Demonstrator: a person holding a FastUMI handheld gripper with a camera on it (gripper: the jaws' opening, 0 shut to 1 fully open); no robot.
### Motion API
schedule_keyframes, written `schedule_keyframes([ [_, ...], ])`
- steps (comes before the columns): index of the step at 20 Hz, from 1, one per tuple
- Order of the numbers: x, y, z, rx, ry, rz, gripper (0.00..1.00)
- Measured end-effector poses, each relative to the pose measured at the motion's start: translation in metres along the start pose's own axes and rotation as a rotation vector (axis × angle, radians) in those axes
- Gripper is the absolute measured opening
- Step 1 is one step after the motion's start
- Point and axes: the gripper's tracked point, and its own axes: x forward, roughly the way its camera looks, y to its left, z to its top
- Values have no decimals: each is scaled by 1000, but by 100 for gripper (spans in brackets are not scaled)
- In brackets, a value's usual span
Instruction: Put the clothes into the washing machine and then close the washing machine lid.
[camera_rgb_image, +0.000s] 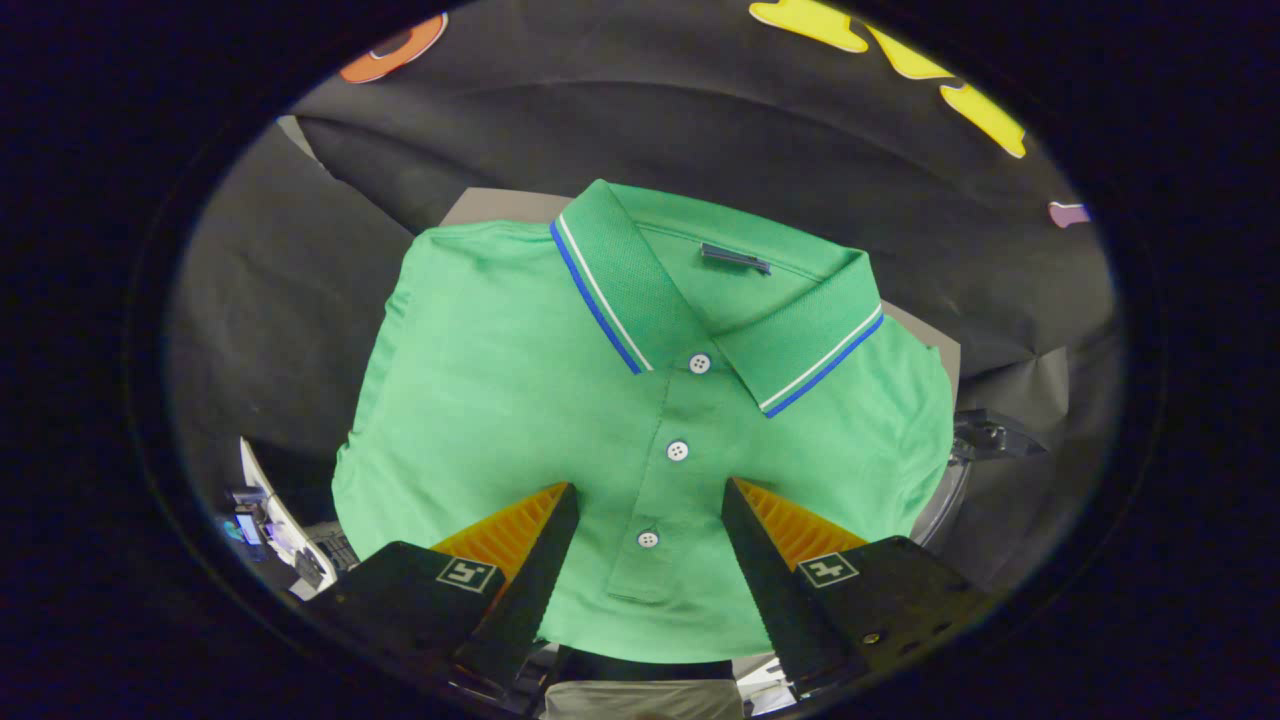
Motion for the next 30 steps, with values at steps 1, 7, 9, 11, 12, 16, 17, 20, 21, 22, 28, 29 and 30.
schedule_keyframes([
  [1, -1, -1, 0, 13, 4, 1, 93],
  [7, -4, -4, 3, 38, -61, 13, 54],
  [9, -5, -6, 4, 27, -58, 33, 32],
  [11, -6, -8, 4, -3, -40, 49, 15],
  [12, -7, -7, 4, 11, -29, 52, 10],
  [16, -9, -7, 4, 34, -22, 66, 9],
  [17, -13, -7, 4, 27, -21, 80, 8],
  [20, -30, -9, 7, 34, -28, 119, 8],
  [21, -37, -9, 6, 36, -34, 131, 8],
  [22, -45, -11, 8, 35, -41, 143, 8],
  [28, -91, -26, 18, 10, -111, 188, 8],
  [29, -97, -26, 18, 9, -122, 193, 8],
  [30, -108, -26, 22, 11, -134, 200, 9],
])
